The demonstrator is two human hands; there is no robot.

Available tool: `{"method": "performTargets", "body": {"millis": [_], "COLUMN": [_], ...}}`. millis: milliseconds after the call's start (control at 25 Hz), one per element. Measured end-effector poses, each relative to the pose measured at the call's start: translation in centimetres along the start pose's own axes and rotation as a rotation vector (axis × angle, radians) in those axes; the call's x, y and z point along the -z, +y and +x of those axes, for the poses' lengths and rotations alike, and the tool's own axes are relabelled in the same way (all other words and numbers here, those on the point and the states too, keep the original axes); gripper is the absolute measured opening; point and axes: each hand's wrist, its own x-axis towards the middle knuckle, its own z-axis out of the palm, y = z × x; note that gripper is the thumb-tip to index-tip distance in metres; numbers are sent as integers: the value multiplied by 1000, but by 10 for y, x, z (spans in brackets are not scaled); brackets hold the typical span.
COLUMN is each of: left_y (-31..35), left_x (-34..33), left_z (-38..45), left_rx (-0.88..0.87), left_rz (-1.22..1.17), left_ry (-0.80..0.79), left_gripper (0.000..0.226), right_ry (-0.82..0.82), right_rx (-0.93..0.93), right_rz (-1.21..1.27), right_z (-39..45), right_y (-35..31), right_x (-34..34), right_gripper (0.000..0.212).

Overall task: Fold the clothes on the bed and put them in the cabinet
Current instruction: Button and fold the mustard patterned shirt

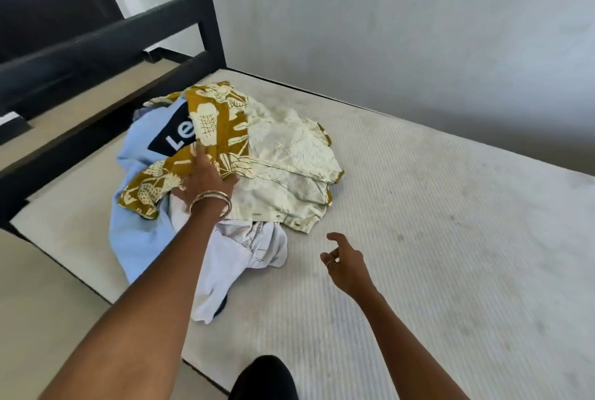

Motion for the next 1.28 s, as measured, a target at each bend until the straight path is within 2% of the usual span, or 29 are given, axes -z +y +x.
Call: {"method": "performTargets", "body": {"millis": [40, 80, 160, 200, 320, 400, 520, 640, 720, 800, 840, 920, 960, 1040, 1080, 1120, 1160, 1200, 1240, 1280], "left_y": [1, 0, -1, 2, 37, 74, 131, 185, 218, 245, 256, 271, 274, 274, 274, 274, 275, 278, 282, 285], "left_x": [0, 1, 7, 12, 40, 64, 105, 151, 174, 189, 195, 204, 208, 213, 214, 216, 219, 222, 227, 232], "left_z": [10, 18, 21, 17, -6, -26, -61, -113, -151, -184, -198, -220, -225, -232, -234, -239, -248, -259, -270, -283], "left_rx": [76, 106, 87, 68, -73, -127, -265, -459, -548, -630, -664, -727, -756, -848, -911, -975, -1025, -1056, -1079, -1101], "left_rz": [-53, -60, -79, -133, -429, -725, -1022, -1214, -1343, -1413, -1419, -1393, -1364, -1220, -1125, -1028, -944, -884, -849, -844], "left_ry": [-6, 29, 121, 177, 329, 299, 86, -270, -554, -902, -1043, -1153, -1144, -1111, -1110, -1109, -1100, -1097, -1103, -1112], "left_gripper": [87, 67, 25, 19, 20, 12, 20, 18, 13, 17, 19, 12, 10, 29, 38, 44, 46, 47, 48, 48], "right_ry": [-20, -39, -72, -76, 10, 130, 281, 286, 311, 377, 375, 204, 11, -362, -404, -309, -110, 162, 377, 486], "right_rx": [-17, -35, -59, -68, -61, -5, 128, 258, 298, 286, 283, 285, 265, 210, 180, 160, 161, 169, 197, 225], "right_rz": [7, 26, 68, 84, 152, 198, 300, 346, 274, 118, 109, 278, 348, 374, 408, 470, 511, 485, 414, 364], "right_z": [2, 2, -1, -4, -12, -17, -33, -57, -66, -79, -90, -120, -136, -171, -184, -193, -200, -203, -206, -206], "right_y": [2, 2, 2, 1, -14, -34, -69, -98, -106, -104, -101, -87, -79, -61, -57, -53, -51, -49, -50, -50], "right_x": [0, 1, 4, 5, 17, 30, 68, 117, 143, 164, 177, 209, 226, 263, 278, 291, 301, 306, 307, 308], "right_gripper": [38, 36, 32, 31, 28, 27, 39, 72, 91, 85, 70, 42, 41, 44, 49, 61, 76, 86, 88, 84]}}
